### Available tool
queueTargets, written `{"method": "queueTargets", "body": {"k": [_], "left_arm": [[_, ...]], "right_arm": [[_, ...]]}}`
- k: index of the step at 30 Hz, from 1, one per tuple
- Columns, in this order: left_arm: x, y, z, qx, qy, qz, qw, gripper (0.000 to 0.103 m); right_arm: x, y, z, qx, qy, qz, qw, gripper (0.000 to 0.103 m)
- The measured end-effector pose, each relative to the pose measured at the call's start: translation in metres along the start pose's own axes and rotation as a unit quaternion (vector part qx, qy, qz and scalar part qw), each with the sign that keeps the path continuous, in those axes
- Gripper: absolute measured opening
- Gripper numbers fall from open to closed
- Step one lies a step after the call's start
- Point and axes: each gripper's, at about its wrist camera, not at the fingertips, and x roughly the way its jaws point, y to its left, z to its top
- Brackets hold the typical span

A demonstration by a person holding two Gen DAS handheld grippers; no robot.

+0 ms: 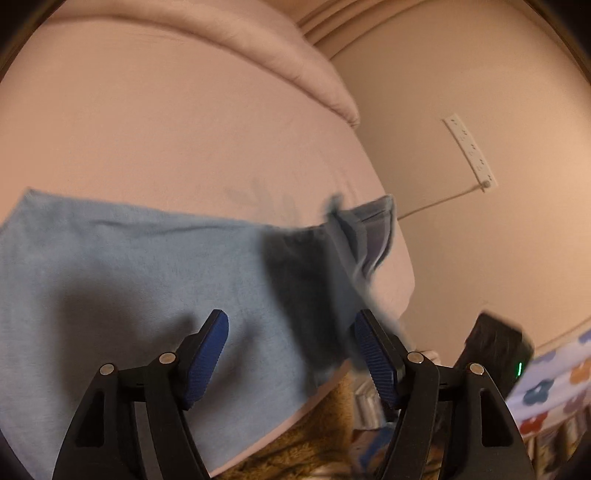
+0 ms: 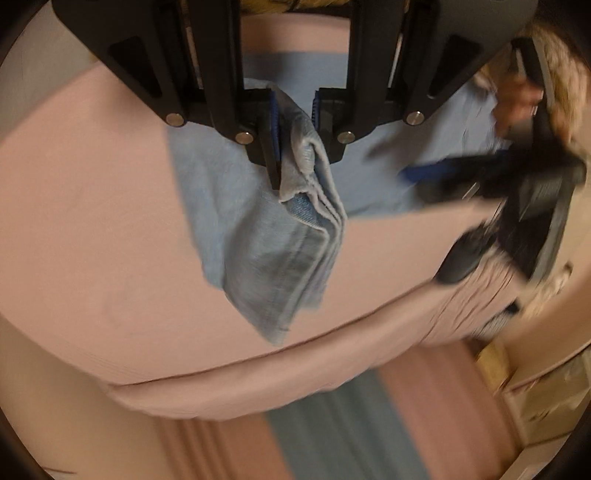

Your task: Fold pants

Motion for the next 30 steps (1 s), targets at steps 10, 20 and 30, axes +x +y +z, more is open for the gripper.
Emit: {"method": "queueTargets", "body": {"k": [10, 20, 30], "left_arm": [[0.019, 0.005, 0.009, -0.022, 0.012, -0.009, 0.9996, 0.070], [-0.028, 0.005, 0.014, 0.010, -0.019, 0.042, 0.9989, 0.005], [-0.041, 0.055, 0.009, 0.042, -0.006, 0.189, 0.9810, 0.005]], "right_arm": [[0.029, 0.023, -0.026, -0.025, 0.061, 0.005, 0.998, 0.014], [0.024, 0.055, -0.021, -0.071, 0.065, 0.024, 0.995, 0.014], [0.076, 0.102, -0.035, -0.111, 0.114, 0.066, 0.985, 0.018]]}}
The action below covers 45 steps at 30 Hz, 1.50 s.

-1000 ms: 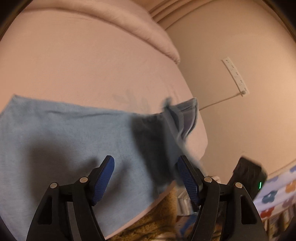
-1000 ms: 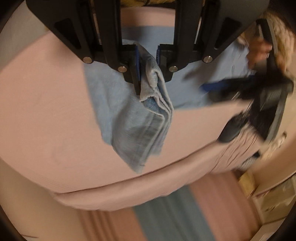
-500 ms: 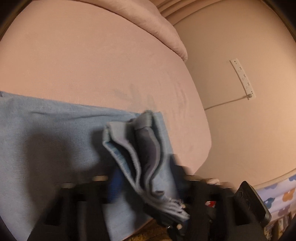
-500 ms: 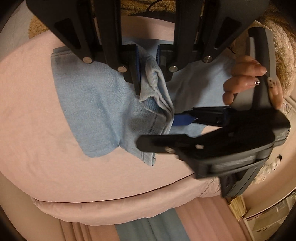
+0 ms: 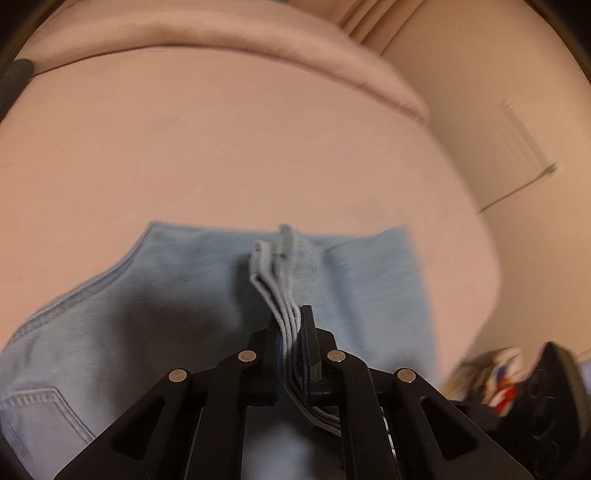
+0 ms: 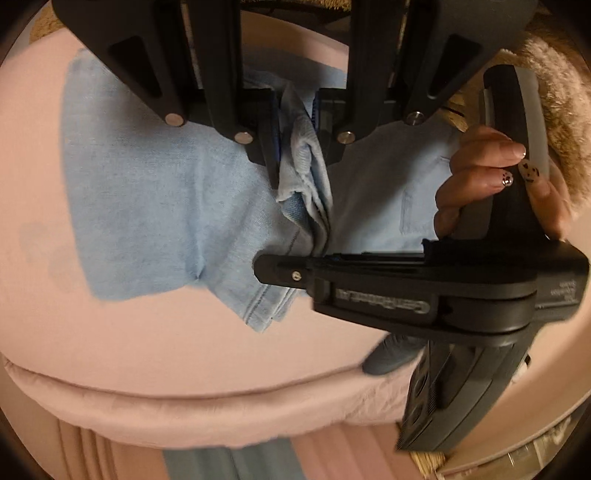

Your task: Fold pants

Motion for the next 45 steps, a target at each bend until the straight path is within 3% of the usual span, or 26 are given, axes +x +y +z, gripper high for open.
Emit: {"method": "queueTargets", "body": {"k": [2, 6, 8, 10, 12, 18, 20, 21, 22, 27, 28, 32, 37, 38, 40, 45], "left_arm": [[0.008, 0.005, -0.004, -0.003, 0.007, 0.010, 0.9999, 0.005], [0.002, 0.010, -0.011, -0.008, 0.000, 0.003, 1.0000, 0.005], [-0.009, 0.010, -0.012, -0.014, -0.008, -0.004, 0.9999, 0.005], [-0.015, 0.006, -0.010, -0.014, -0.017, -0.005, 0.9997, 0.005], [-0.016, 0.003, -0.010, -0.009, -0.021, 0.001, 0.9997, 0.005], [0.008, 0.013, -0.015, -0.011, 0.005, 0.034, 0.9994, 0.006], [0.011, 0.014, -0.015, -0.014, 0.006, 0.036, 0.9992, 0.006], [0.009, 0.012, -0.015, -0.013, 0.005, 0.037, 0.9992, 0.006], [0.006, 0.012, -0.015, -0.013, 0.004, 0.038, 0.9992, 0.007], [-0.010, 0.006, -0.020, -0.022, 0.002, 0.042, 0.9989, 0.009], [-0.016, 0.005, -0.025, -0.024, 0.003, 0.036, 0.9990, 0.011], [-0.015, 0.003, -0.046, -0.019, 0.031, 0.013, 0.9993, 0.038], [-0.016, 0.001, -0.063, -0.011, 0.029, 0.026, 0.9992, 0.038], [-0.016, 0.000, -0.064, -0.009, 0.028, 0.036, 0.9989, 0.026], [-0.017, -0.004, -0.070, 0.004, 0.026, 0.074, 0.9969, 0.013], [-0.038, -0.007, -0.081, 0.013, 0.011, 0.097, 0.9951, 0.009]], "right_arm": [[0.012, -0.002, 0.000, -0.002, 0.017, -0.011, 1.000, 0.019], [0.006, -0.011, -0.003, 0.006, 0.033, -0.016, 0.999, 0.043], [-0.012, -0.018, -0.004, 0.014, 0.029, -0.014, 0.999, 0.051], [-0.032, -0.028, -0.005, 0.021, 0.015, -0.016, 1.000, 0.066], [-0.054, -0.041, -0.006, 0.031, -0.004, -0.026, 0.999, 0.069], [-0.090, -0.084, -0.020, 0.091, -0.028, -0.085, 0.992, 0.069], [-0.084, -0.081, -0.022, 0.105, -0.011, -0.105, 0.989, 0.060], [-0.077, -0.087, -0.025, 0.106, 0.003, -0.120, 0.987, 0.043], [-0.068, -0.088, -0.024, 0.108, 0.016, -0.131, 0.985, 0.033], [-0.052, -0.089, -0.025, 0.112, 0.034, -0.152, 0.981, 0.031], [-0.055, -0.088, -0.018, 0.111, 0.036, -0.154, 0.981, 0.031], [-0.050, -0.086, -0.016, 0.105, 0.039, -0.163, 0.980, 0.031], [-0.048, -0.086, -0.021, 0.105, 0.040, -0.164, 0.980, 0.031], [-0.049, -0.086, -0.021, 0.106, 0.040, -0.164, 0.980, 0.031], [-0.048, -0.086, -0.022, 0.108, 0.040, -0.164, 0.980, 0.031], [-0.048, -0.083, -0.023, 0.107, 0.045, -0.165, 0.979, 0.031]]}}
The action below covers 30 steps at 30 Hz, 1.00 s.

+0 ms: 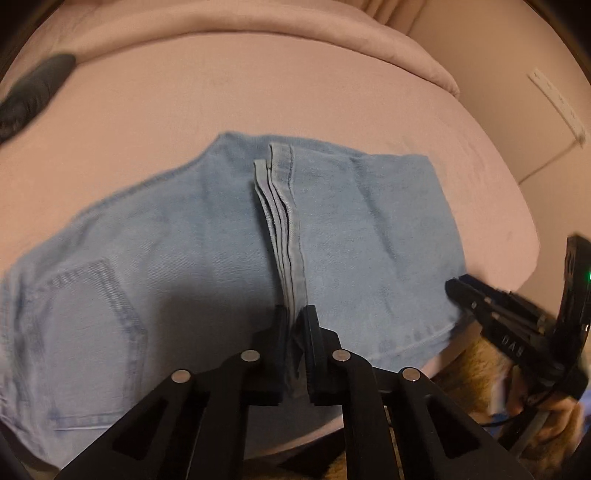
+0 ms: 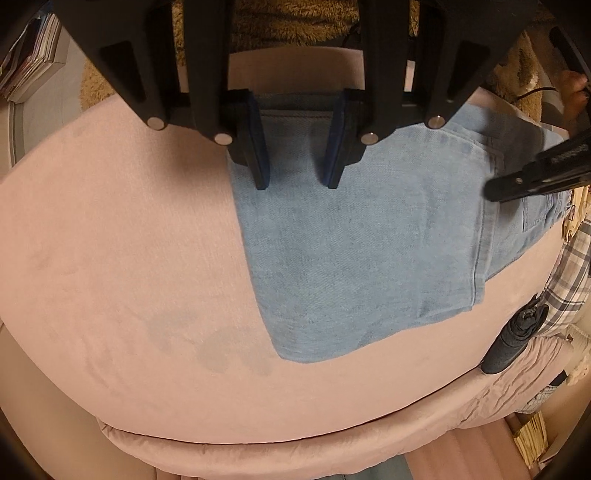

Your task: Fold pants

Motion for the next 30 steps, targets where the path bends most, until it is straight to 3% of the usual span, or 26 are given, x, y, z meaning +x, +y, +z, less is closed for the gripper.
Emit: {"method": "queueTargets", "body": {"k": [2, 7, 12, 19, 23, 25, 30], "left_arm": [[0.010, 0.003, -0.003, 0.004, 0.013, 0.016, 0.9998, 0.008], [0.015, 0.020, -0.003, -0.036, 0.022, -0.023, 0.9988, 0.008], [0.011, 0.020, -0.006, -0.022, 0.013, -0.006, 0.9996, 0.008], [0.015, 0.020, 0.000, -0.036, 0.010, -0.013, 0.9992, 0.009], [0.015, 0.021, -0.002, -0.035, 0.006, -0.009, 0.9993, 0.009], [0.014, 0.022, -0.003, -0.037, 0.006, -0.005, 0.9993, 0.009], [0.013, 0.031, -0.007, -0.041, 0.010, -0.013, 0.9990, 0.008]], "right_arm": [[0.001, -0.001, 0.001, -0.001, 0.000, 0.002, 1.000, 0.031], [0.004, 0.000, 0.003, -0.002, 0.004, 0.004, 1.000, 0.031], [0.000, -0.003, 0.012, 0.001, 0.014, 0.012, 1.000, 0.031], [-0.011, -0.002, 0.066, -0.024, -0.039, 0.015, 0.999, 0.033], [0.016, 0.001, 0.095, -0.021, -0.026, 0.023, 0.999, 0.033], [0.044, 0.001, 0.105, -0.014, 0.005, 0.018, 1.000, 0.033], [0.065, 0.006, 0.106, -0.022, 0.015, 0.003, 1.000, 0.036]]}}
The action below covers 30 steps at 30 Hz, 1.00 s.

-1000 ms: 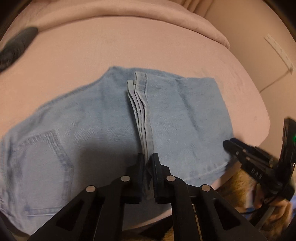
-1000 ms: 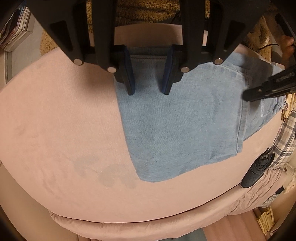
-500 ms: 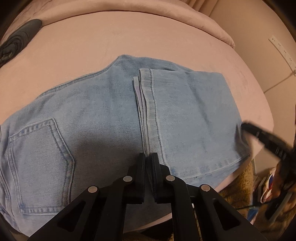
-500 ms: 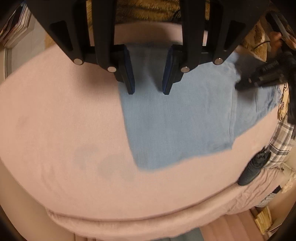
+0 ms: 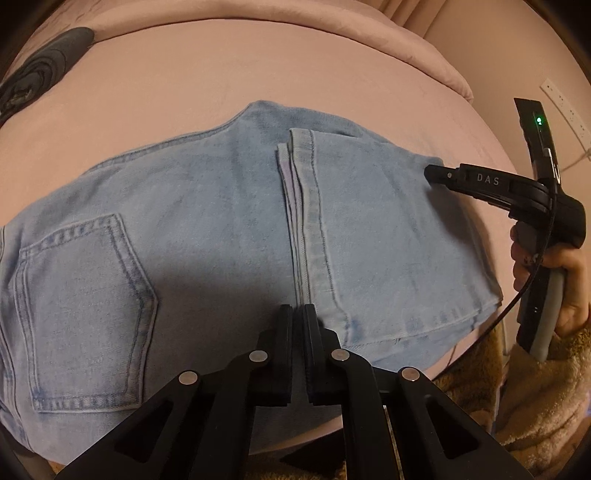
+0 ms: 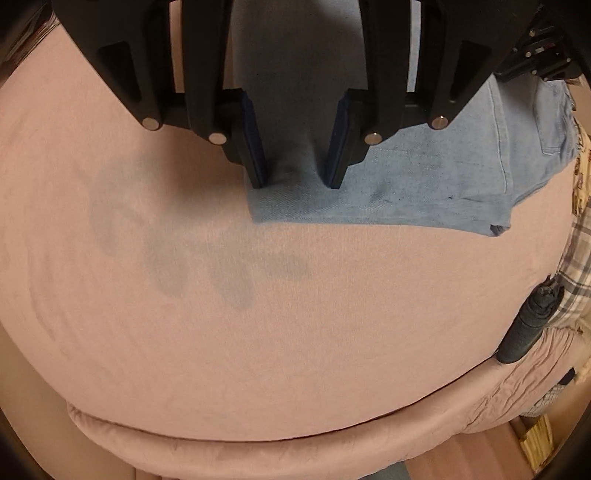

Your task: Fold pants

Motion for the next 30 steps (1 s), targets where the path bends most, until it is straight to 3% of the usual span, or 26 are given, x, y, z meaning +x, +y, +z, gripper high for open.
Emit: {"method": "queueTargets", "body": {"k": [4, 8, 10, 15, 17, 20, 30], "left_arm": [[-0.010, 0.010, 0.005, -0.010, 0.008, -0.019, 0.9997, 0.008], [-0.030, 0.009, 0.018, -0.003, -0.026, -0.030, 0.9992, 0.008], [-0.034, 0.007, 0.027, 0.000, -0.038, -0.054, 0.9978, 0.008], [-0.018, -0.008, 0.050, 0.021, -0.041, -0.067, 0.9967, 0.008], [-0.003, -0.014, 0.057, 0.030, -0.031, -0.049, 0.9979, 0.008], [0.017, -0.018, 0.052, 0.048, -0.009, 0.008, 0.9988, 0.008], [0.010, -0.010, 0.037, 0.050, -0.015, 0.010, 0.9986, 0.008]], "right_arm": [[-0.015, -0.001, -0.008, 0.007, -0.007, -0.002, 1.000, 0.035], [-0.050, 0.005, -0.029, -0.013, -0.034, 0.010, 0.999, 0.035], [-0.058, 0.004, -0.043, -0.021, -0.027, 0.015, 0.999, 0.035], [-0.055, 0.002, -0.082, -0.028, 0.016, 0.005, 0.999, 0.034], [-0.051, 0.002, -0.093, -0.031, 0.016, 0.001, 0.999, 0.034], [-0.055, 0.001, -0.101, -0.028, 0.009, -0.002, 1.000, 0.034], [-0.057, 0.005, -0.107, -0.016, 0.000, -0.013, 1.000, 0.034]]}}
